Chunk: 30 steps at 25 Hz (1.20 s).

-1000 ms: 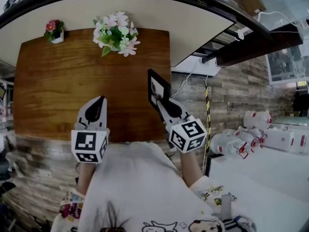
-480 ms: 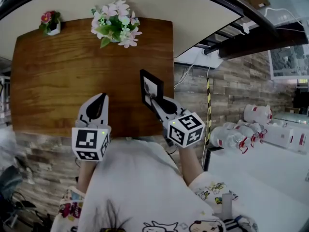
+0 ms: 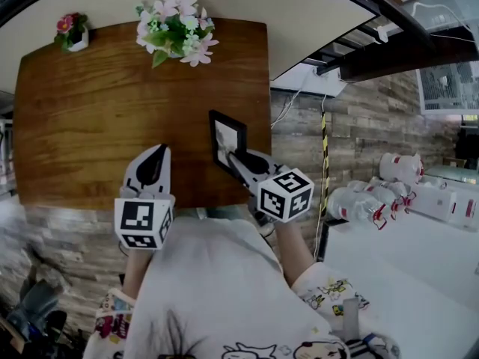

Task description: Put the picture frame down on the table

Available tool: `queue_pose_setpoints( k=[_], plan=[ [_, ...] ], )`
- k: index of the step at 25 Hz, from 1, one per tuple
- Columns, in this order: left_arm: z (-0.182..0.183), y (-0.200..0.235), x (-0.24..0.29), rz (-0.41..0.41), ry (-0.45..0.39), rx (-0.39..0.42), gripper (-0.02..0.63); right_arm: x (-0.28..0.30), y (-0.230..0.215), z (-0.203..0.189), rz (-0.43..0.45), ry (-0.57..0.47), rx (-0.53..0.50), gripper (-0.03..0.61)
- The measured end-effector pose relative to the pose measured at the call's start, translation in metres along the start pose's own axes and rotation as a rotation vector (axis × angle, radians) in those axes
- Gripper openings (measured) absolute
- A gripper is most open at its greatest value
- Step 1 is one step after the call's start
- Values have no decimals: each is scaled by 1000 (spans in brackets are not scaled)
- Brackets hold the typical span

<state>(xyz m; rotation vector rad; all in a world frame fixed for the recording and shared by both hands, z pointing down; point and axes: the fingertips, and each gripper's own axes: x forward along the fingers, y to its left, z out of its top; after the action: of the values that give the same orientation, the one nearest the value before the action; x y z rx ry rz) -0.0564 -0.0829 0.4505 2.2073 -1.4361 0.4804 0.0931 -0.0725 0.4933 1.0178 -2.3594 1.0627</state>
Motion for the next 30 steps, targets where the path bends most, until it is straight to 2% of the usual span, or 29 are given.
queue_pose_setpoints(
  k=[15, 21, 30],
  plan=[
    [-17, 0, 8, -20, 31, -14, 3, 20, -1, -33, 64, 96, 129, 40],
    [-21, -2, 14, -33, 44, -14, 3, 27, -5, -36, 110, 106, 222, 40],
    [-26, -3, 21, -44, 64, -16, 3, 37, -8, -40, 178, 172, 286, 40]
  ],
)
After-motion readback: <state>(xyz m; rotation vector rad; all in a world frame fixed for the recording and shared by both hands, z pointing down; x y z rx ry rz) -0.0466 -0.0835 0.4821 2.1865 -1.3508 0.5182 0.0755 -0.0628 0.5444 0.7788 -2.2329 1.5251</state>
